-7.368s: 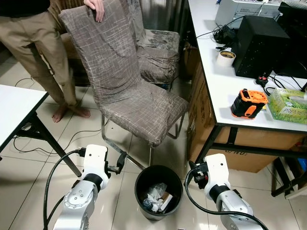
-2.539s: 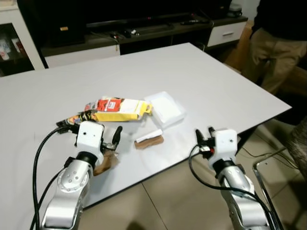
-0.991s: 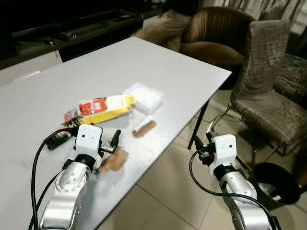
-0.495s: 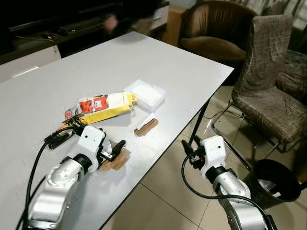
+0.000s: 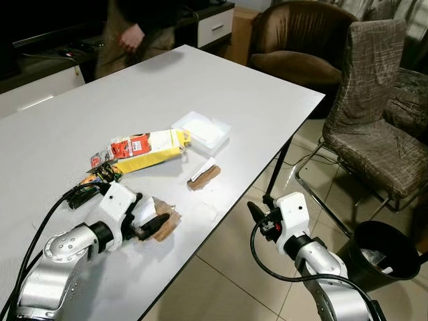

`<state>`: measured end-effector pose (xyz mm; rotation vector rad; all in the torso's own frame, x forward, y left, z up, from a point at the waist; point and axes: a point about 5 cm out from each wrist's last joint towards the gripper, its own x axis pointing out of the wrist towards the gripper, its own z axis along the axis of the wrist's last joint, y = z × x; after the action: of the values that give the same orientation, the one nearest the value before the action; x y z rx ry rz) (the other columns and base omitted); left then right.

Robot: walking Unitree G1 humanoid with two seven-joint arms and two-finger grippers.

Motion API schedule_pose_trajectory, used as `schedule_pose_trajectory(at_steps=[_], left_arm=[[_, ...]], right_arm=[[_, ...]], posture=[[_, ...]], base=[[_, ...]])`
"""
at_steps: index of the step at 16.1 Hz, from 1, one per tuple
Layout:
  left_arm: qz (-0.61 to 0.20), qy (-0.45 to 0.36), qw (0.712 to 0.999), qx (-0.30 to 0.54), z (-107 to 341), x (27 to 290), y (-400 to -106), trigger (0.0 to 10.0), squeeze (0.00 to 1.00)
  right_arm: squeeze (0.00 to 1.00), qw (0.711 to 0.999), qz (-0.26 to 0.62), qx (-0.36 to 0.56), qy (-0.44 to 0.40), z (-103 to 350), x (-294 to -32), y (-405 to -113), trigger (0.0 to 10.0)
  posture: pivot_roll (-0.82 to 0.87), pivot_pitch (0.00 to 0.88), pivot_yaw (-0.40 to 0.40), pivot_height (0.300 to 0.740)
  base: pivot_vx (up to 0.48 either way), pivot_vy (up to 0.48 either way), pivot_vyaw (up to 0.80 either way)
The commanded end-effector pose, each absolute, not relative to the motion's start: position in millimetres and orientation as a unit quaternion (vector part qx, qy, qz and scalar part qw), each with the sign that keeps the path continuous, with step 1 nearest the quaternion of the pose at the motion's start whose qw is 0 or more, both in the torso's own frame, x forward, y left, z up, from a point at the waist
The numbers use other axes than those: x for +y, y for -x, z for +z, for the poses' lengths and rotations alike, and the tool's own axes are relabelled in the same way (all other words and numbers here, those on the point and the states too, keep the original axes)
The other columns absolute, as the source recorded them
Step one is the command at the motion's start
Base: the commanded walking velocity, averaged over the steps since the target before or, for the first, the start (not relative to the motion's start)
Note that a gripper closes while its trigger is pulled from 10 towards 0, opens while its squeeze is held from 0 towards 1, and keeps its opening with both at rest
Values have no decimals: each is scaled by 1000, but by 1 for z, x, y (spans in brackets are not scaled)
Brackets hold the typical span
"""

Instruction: Picking trash to rubbish bin

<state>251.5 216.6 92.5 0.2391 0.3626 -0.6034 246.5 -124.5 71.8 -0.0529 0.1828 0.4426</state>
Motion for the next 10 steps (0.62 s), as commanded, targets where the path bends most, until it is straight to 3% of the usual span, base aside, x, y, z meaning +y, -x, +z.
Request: schedule_pose_trajectory(at_steps=[1,2,3,4,8,9,10], left_arm=[[-308,-128,924,188,89,217,-252,10000,1000],[-308,-128,924,188,89,217,-252,10000,1000],[-300,-168,915,210,79,220,-254,10000,788],[-290,-188,911,224,74,223,-255,10000,0],[-308,-190,899,249,64,221,-256,10000,0],[-323,-187,893,253,61,216,-257,4431,0],[-325,-185,892,253,61,215,-257,4431,0]], right_arm=[[0,969,228,92,27,74,-124,-245,10000],[0,969,228,92,27,74,-124,-245,10000],[0,967,234,94,31,73,-122,-244,10000],[0,967,235,94,32,73,-122,-244,10000],[0,957,272,96,18,76,-115,-242,10000],[0,938,334,95,5,81,-106,-235,10000],[0,932,350,94,3,82,-104,-233,10000]], posture=[[-59,0,-17,740],[-59,0,-17,740],[-61,0,-13,740],[-61,0,-13,740],[-63,0,-9,740],[-63,0,-9,740],[-63,0,-9,740]], base=[[0,0,0],[0,0,0],[0,0,0],[0,0,0],[0,0,0],[0,0,0],[0,0,0]])
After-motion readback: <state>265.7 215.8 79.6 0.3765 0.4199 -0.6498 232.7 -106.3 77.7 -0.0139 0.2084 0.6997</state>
